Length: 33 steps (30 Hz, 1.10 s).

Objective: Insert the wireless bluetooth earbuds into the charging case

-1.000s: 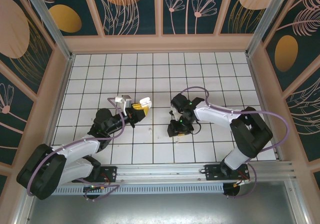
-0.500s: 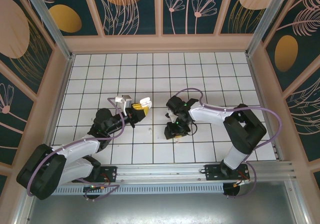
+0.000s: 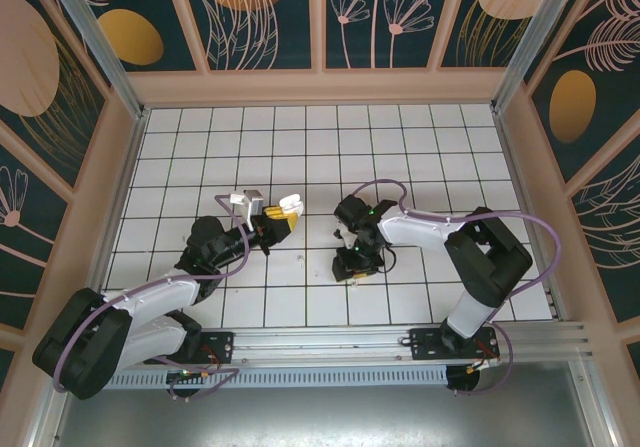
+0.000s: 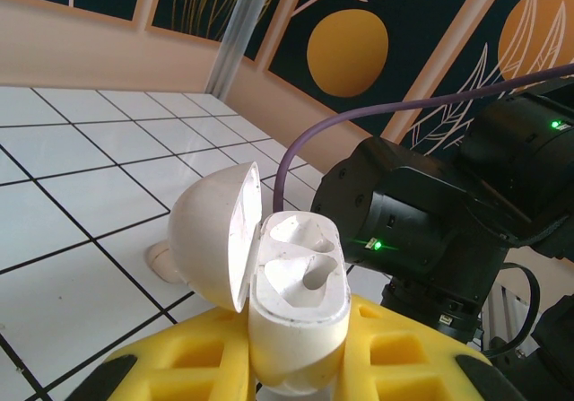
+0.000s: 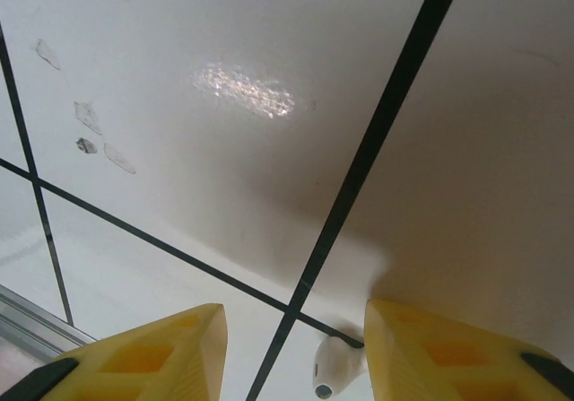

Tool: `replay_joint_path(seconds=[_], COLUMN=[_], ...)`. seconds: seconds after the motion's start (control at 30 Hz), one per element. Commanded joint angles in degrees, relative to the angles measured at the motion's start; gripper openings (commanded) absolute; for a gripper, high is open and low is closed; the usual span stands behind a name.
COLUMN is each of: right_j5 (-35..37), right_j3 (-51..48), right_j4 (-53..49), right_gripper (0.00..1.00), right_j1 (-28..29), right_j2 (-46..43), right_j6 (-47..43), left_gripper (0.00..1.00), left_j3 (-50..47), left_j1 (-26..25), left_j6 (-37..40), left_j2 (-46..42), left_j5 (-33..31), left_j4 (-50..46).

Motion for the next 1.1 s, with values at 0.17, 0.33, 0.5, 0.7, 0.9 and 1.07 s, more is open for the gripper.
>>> replay_joint_path(seconds=[0.17, 0.33, 0.5, 0.7, 0.9, 1.07], right_j5=[0.38, -0.41, -1.27, -3.38, -0.96, 2.99], right_j3=[-2.93, -4.66, -5.29, -6.50, -5.20, -1.97], right_j4=[-3.81, -4.53, -5.28, -6.22, -8.07, -7.17], right_gripper=[0.45, 0.45, 0.44, 0.42, 0.42, 0.43], right_j1=[-0.21, -0.21, -0.12, 0.22, 0.26, 0.32], right_j2=[-3.08, -4.88, -6.56, -8.05, -9.67, -10.89], right_j6=[-0.29, 0.51, 1.51, 2.70, 2.81, 3.94], left_gripper=[0.20, 0.20, 0.20, 0.20, 0.20, 0.20], left_j3=[1.25, 1.69, 1.77, 1.64, 1.69, 1.46], left_j1=[0.31, 0.33, 0.28, 0.37, 0.36, 0.27], left_j6=[-0.50, -0.40, -0.47, -0.64, -0.81, -0.96], left_j2=[-0.27, 0.35, 0.45, 0.28, 0.44, 0.31], left_j5=[0.76, 1.11, 1.15, 1.46, 1.37, 1.29], left_j4=[0.45, 0.72, 0.76, 0.80, 1.21, 0.86])
